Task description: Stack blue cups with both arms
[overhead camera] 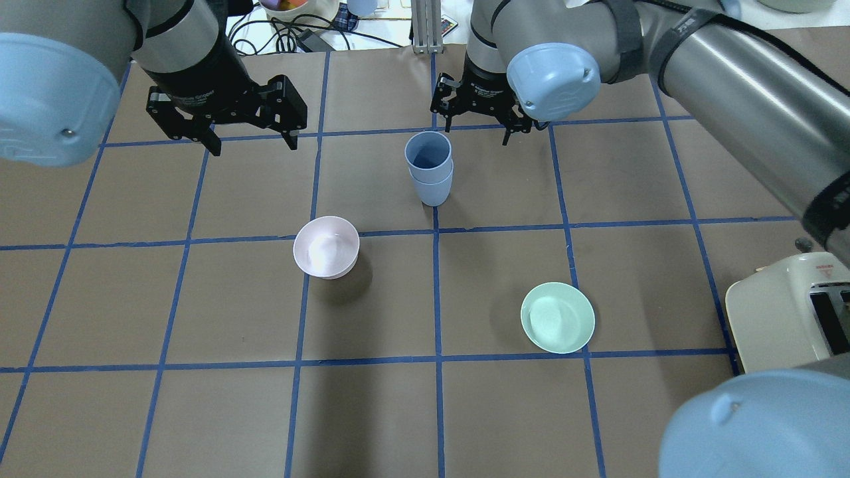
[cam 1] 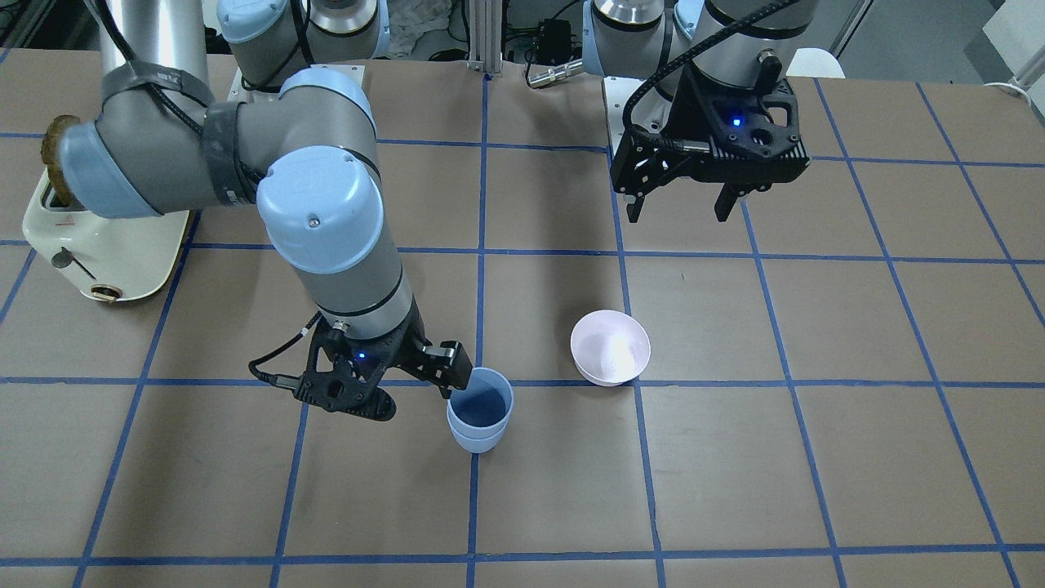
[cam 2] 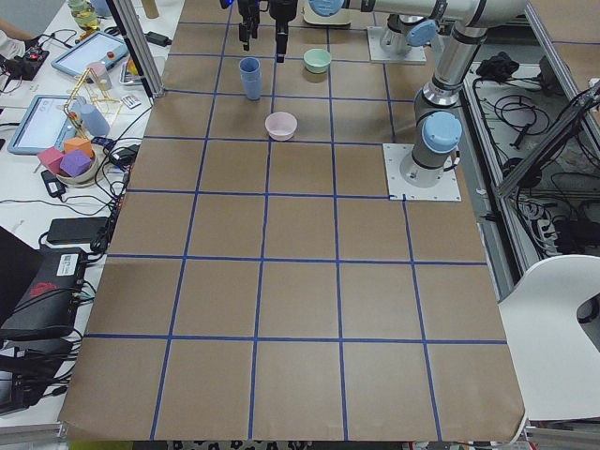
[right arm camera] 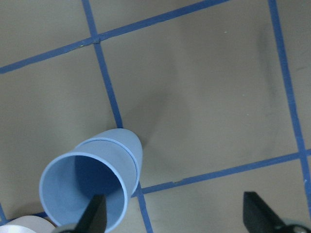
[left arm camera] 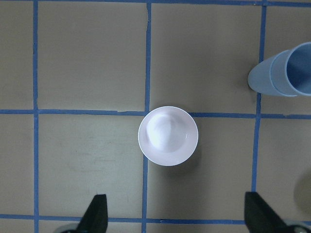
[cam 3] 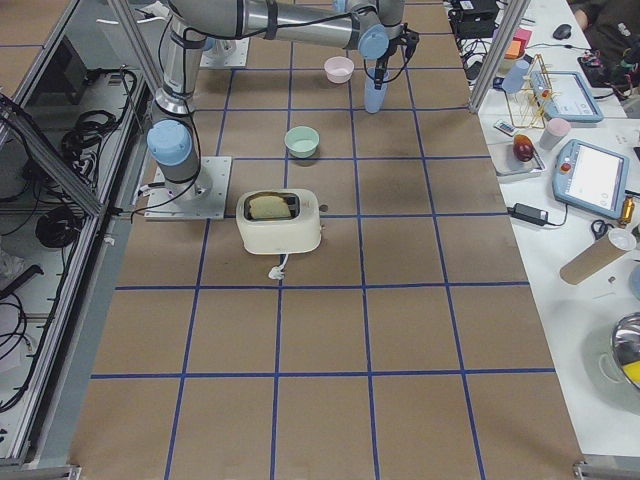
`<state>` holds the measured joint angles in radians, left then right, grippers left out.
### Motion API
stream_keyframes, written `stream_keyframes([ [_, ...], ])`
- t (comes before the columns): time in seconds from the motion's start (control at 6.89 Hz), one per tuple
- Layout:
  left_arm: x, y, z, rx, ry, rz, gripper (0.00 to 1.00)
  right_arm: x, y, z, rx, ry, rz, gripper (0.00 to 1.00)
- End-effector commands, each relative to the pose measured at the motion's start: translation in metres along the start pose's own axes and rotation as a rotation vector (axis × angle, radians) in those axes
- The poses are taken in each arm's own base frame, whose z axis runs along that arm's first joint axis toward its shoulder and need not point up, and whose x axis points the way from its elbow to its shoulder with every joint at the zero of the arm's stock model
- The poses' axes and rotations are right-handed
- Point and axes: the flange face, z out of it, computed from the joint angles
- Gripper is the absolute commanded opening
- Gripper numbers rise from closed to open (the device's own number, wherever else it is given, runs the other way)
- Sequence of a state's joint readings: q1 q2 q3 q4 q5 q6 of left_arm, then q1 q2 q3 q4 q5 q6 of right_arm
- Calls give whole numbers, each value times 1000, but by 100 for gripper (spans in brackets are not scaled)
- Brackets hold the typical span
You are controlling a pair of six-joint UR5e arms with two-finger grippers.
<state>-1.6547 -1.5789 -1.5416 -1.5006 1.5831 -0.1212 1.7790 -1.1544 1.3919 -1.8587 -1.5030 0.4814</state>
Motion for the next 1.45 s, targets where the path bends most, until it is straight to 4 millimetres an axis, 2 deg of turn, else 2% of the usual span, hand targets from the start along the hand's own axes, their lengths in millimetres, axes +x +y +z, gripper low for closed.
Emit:
stream_keyframes([
  [0.0, 0, 0, 0, 1, 0, -1, 100, 44, 4, -34, -44, 64, -22, 100],
  [0.29, 0, 0, 0, -1, 0, 1, 100, 86, 11, -79, -72, 71, -92, 100],
  [0.58, 0, 0, 0, -1, -2, 1, 100, 130, 22, -112, -105, 75, -130, 100],
  [0.87, 0, 0, 0, -1, -2, 1, 100, 159, 38, -146, -117, 73, -178, 100],
  [1.02, 0, 0, 0, -1, 0, 1, 100, 172, 40, -157, -104, 83, -174, 100],
  [1.31, 0, 0, 1, -1, 0, 1, 100, 185, 36, -157, -107, 85, -178, 100],
])
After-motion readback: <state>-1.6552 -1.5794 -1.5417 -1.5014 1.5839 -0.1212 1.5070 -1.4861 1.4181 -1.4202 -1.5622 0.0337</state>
